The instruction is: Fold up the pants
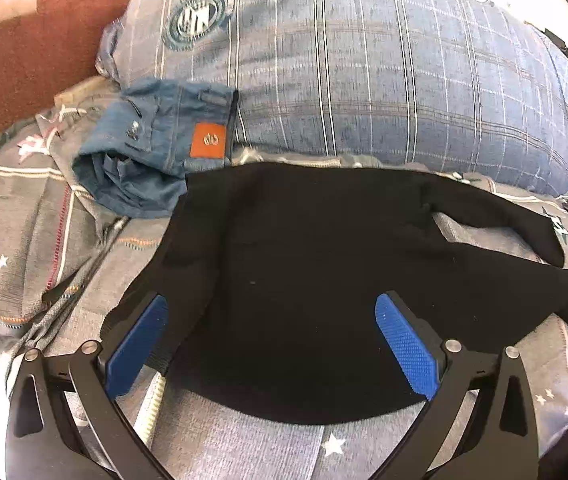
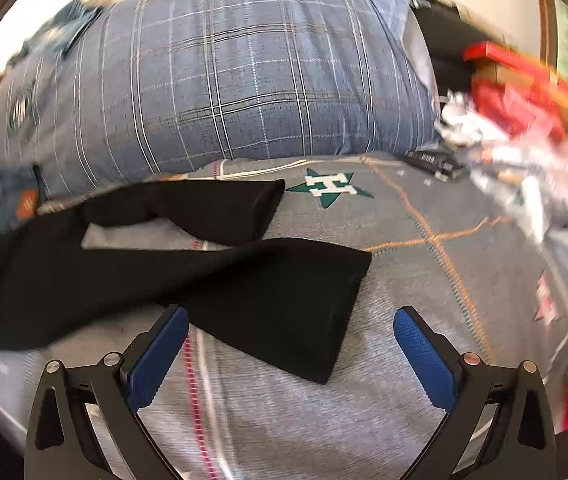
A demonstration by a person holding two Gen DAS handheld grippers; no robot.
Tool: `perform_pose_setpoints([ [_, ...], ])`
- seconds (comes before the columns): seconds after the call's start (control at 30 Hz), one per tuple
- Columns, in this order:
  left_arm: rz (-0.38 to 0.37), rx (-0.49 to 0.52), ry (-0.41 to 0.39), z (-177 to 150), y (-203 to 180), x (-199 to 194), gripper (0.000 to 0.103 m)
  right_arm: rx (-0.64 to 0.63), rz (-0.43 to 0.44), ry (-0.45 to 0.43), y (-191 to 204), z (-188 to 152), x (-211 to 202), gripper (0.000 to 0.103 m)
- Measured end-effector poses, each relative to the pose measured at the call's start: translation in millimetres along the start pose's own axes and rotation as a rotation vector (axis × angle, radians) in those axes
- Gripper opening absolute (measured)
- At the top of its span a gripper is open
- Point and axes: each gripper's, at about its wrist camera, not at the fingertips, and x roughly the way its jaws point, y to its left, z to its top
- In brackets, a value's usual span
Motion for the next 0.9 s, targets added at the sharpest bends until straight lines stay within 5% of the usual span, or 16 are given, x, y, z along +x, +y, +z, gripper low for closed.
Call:
perform_pose_setpoints([
  [0.13,-0.054,-0.013,0.150,4.9,8.6,-2.6,0.103,0.095,0.031,0.057,-31.8,21.1,-0.9,0.103],
  [0.37,-0.353,-0.223,0.514,-21.3,4.3,15.4,0.103,0.350,0.267,0.260,-79.5,48.0,28.7,0.103],
  [0.57,-0.328,-0.312,0.602,-30.2,-9.2,43.0,0.103,0.479,0.433,0.370,-64.3,50.4,56.4,0.103],
  [0.73,-0.274,-0.275,0.576,-20.4,-24.4,51.2,0.101,0.537,0.412,0.420,-54.1,55.5,85.1,0.101],
  [0.83,-0.236,-0.274,0.570,-15.0,-23.2,52.4,0.088,0.551,0.370,0.443,-51.7,58.7,101.9,0.074],
  [0.87,-0.222,-0.266,0.562,-11.8,-20.5,52.5,0.082,0.550,0.367,0.458,-52.6,58.4,108.3,0.054],
  [0.9,-0.206,-0.253,0.552,-9.2,-17.6,50.5,0.065,0.552,0.366,0.476,-52.3,57.1,114.9,0.033],
])
